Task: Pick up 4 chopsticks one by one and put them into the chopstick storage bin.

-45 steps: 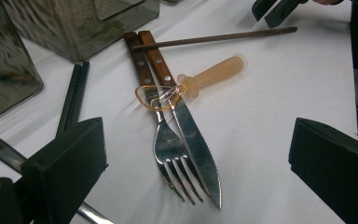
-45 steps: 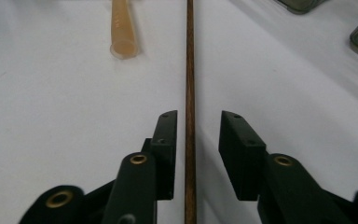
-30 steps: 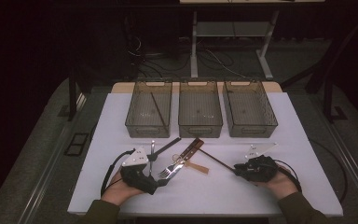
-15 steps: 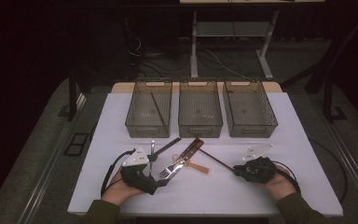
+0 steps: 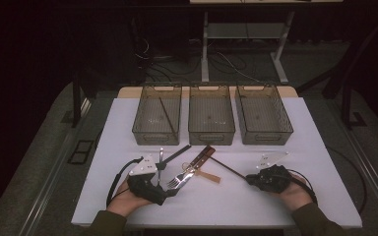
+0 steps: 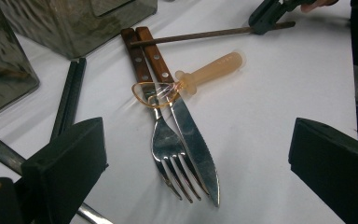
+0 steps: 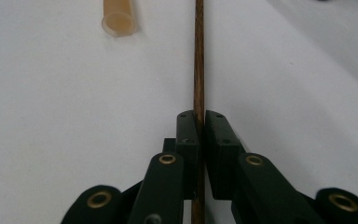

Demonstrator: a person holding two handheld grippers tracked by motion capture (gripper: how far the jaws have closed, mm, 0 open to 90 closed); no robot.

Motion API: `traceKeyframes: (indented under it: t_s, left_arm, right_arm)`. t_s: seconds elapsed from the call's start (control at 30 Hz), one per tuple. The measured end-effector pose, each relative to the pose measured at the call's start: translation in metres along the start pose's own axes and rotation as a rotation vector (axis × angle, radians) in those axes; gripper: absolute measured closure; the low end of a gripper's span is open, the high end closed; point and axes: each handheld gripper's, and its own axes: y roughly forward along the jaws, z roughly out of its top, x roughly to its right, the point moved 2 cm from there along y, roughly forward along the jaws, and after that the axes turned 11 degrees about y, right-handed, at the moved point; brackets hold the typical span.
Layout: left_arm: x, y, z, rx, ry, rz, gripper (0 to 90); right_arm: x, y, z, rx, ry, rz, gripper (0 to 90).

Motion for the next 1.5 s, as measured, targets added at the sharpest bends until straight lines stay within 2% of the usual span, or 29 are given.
traceKeyframes:
  t_s: [0.33, 1.13, 1.5]
  left_arm:
    - [0.000, -0.001, 0.000, 0.004, -0.005, 0.001, 3.2]
    - [0.000, 0.000, 0.000, 0.006, -0.006, 0.000, 3.3]
    - [0.000, 0.000, 0.000, 0.002, -0.002, 0.001, 3.2]
  right_arm:
    - [0.002, -0.001, 0.001, 0.010, 0.013, 0.007, 84.1]
    - [0.003, -0.017, 0.009, 0.121, 0.051, 0.050, 84.0]
    - [0.001, -0.019, 0.020, 0.170, 0.058, 0.068, 84.0]
